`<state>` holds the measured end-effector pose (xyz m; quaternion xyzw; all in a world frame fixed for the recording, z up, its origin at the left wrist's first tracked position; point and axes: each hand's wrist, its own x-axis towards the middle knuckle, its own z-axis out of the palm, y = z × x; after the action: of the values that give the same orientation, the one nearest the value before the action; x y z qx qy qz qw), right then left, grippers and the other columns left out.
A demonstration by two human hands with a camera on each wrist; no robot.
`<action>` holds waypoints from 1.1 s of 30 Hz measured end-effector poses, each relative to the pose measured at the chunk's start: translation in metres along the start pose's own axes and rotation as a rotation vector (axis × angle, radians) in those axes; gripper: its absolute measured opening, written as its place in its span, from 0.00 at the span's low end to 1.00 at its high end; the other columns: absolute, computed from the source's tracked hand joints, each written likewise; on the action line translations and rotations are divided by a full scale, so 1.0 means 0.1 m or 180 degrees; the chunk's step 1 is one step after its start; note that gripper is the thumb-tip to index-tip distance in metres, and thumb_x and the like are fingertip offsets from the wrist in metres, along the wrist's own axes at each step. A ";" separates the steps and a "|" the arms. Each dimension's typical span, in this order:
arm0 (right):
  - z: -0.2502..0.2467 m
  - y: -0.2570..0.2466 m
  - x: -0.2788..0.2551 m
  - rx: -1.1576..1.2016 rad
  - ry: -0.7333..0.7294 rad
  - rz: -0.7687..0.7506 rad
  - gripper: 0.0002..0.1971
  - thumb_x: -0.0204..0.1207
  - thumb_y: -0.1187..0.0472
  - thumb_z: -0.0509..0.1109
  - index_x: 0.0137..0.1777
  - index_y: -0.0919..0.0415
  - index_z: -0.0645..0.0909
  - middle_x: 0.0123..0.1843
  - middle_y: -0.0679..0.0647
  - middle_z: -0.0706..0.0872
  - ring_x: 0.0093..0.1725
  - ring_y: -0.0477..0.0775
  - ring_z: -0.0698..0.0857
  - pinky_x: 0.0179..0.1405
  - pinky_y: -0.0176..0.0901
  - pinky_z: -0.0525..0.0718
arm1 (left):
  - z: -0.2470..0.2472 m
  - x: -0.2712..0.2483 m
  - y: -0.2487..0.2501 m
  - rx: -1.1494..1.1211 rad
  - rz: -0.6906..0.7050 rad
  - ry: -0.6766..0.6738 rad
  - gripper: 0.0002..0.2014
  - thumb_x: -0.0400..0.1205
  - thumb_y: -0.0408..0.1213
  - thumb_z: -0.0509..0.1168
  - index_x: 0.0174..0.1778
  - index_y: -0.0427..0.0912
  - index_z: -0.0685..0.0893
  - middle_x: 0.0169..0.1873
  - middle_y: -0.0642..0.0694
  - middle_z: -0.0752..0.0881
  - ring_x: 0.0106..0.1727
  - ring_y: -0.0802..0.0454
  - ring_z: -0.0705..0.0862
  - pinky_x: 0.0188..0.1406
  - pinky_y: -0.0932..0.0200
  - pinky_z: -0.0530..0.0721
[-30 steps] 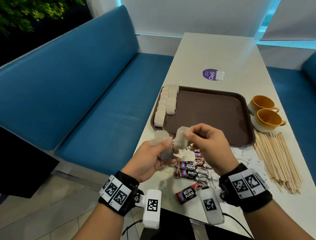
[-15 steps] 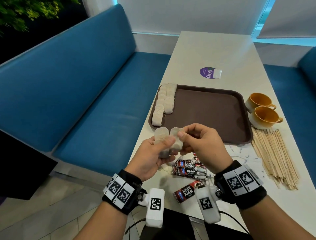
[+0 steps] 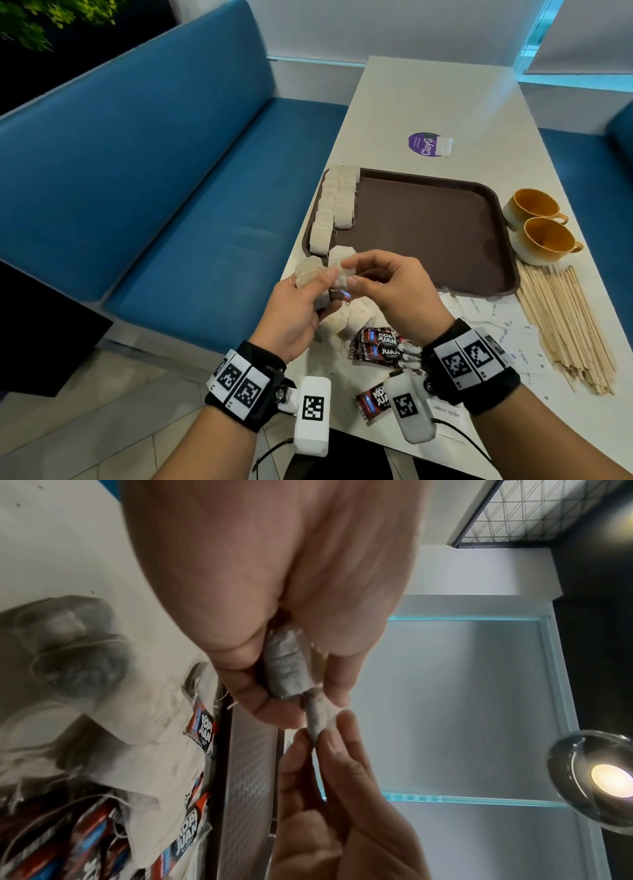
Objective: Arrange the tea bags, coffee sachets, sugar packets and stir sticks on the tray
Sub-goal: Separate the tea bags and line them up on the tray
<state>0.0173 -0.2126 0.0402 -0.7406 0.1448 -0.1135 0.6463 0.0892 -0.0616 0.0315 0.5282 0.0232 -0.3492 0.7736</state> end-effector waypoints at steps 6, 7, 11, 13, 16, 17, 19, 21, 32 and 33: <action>-0.21 0.14 0.62 -0.0295 0.0331 0.0532 0.14 0.75 0.76 0.77 0.57 0.63 0.90 0.42 0.56 0.87 0.34 0.47 0.87 0.38 0.36 0.88 | -0.13 0.14 -0.01 -0.0470 -0.0266 0.0178 0.05 0.84 0.25 0.64 0.54 0.31 0.82 0.43 0.35 0.84 0.38 0.43 0.87 0.39 0.57 0.89; -0.25 0.18 0.75 -0.0417 0.0352 0.0601 0.14 0.75 0.76 0.77 0.57 0.62 0.90 0.42 0.55 0.87 0.33 0.45 0.87 0.37 0.34 0.88 | -0.16 0.16 -0.02 -0.0539 -0.0297 0.0195 0.08 0.82 0.21 0.62 0.56 0.30 0.82 0.46 0.33 0.84 0.39 0.42 0.87 0.40 0.56 0.90; -0.27 0.37 1.21 -0.0689 0.0339 0.0715 0.15 0.73 0.76 0.78 0.53 0.57 0.91 0.46 0.60 0.90 0.38 0.51 0.89 0.48 0.51 0.94 | -0.21 0.18 -0.03 -0.0537 -0.0341 0.0142 0.12 0.79 0.16 0.54 0.50 0.28 0.82 0.48 0.33 0.81 0.44 0.39 0.86 0.47 0.53 0.91; -0.24 0.39 1.36 -0.0727 0.0308 0.0730 0.15 0.72 0.77 0.78 0.53 0.58 0.90 0.48 0.62 0.90 0.41 0.55 0.90 0.49 0.52 0.94 | -0.23 0.18 -0.04 -0.0525 -0.0368 0.0163 0.12 0.80 0.17 0.55 0.52 0.27 0.83 0.49 0.33 0.82 0.42 0.41 0.88 0.52 0.49 0.91; -0.19 0.42 1.55 -0.0702 0.0151 0.0845 0.15 0.73 0.78 0.77 0.54 0.60 0.90 0.50 0.62 0.87 0.44 0.56 0.90 0.49 0.48 0.93 | -0.26 0.20 -0.06 -0.0552 -0.0402 0.0211 0.11 0.81 0.18 0.58 0.55 0.26 0.83 0.49 0.33 0.83 0.41 0.44 0.90 0.54 0.48 0.90; -0.18 0.44 1.60 -0.0744 0.0114 0.0893 0.15 0.74 0.78 0.77 0.53 0.60 0.90 0.49 0.61 0.87 0.44 0.56 0.90 0.50 0.49 0.93 | -0.27 0.20 -0.06 -0.0569 -0.0409 0.0216 0.11 0.81 0.18 0.58 0.56 0.26 0.83 0.50 0.32 0.83 0.41 0.44 0.90 0.54 0.48 0.90; -0.15 0.50 1.68 -0.0884 0.0115 0.0977 0.14 0.74 0.77 0.77 0.50 0.58 0.89 0.43 0.58 0.86 0.42 0.56 0.90 0.54 0.55 0.93 | -0.29 0.20 -0.07 -0.0574 -0.0416 0.0214 0.12 0.81 0.19 0.59 0.57 0.26 0.83 0.50 0.32 0.83 0.41 0.45 0.90 0.54 0.48 0.90; -0.13 0.56 1.73 -0.1025 0.0186 0.1028 0.13 0.73 0.75 0.78 0.48 0.56 0.89 0.40 0.55 0.87 0.39 0.56 0.91 0.55 0.58 0.93 | -0.31 0.20 -0.05 -0.0557 -0.0414 0.0224 0.11 0.82 0.19 0.59 0.58 0.26 0.82 0.51 0.32 0.82 0.42 0.45 0.89 0.55 0.48 0.91; -0.08 0.48 1.76 -0.1039 0.0377 0.1281 0.07 0.74 0.65 0.82 0.46 0.56 0.87 0.43 0.58 0.91 0.34 0.53 0.88 0.48 0.52 0.94 | -0.34 0.15 0.05 -0.0629 -0.0426 0.0131 0.16 0.81 0.15 0.54 0.63 0.23 0.79 0.53 0.30 0.82 0.51 0.35 0.88 0.56 0.46 0.92; -0.09 0.45 1.74 -0.1068 0.0398 0.1262 0.06 0.75 0.64 0.81 0.47 0.56 0.87 0.45 0.58 0.91 0.34 0.53 0.88 0.48 0.53 0.94 | -0.34 0.14 0.06 -0.0674 -0.0422 0.0106 0.17 0.81 0.15 0.53 0.64 0.23 0.78 0.53 0.29 0.83 0.52 0.34 0.88 0.56 0.46 0.92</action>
<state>0.1731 -0.2889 -0.0066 -0.7860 0.3435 -0.0046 0.5139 0.1146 -0.0393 0.0157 0.4466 0.1077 -0.3863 0.7998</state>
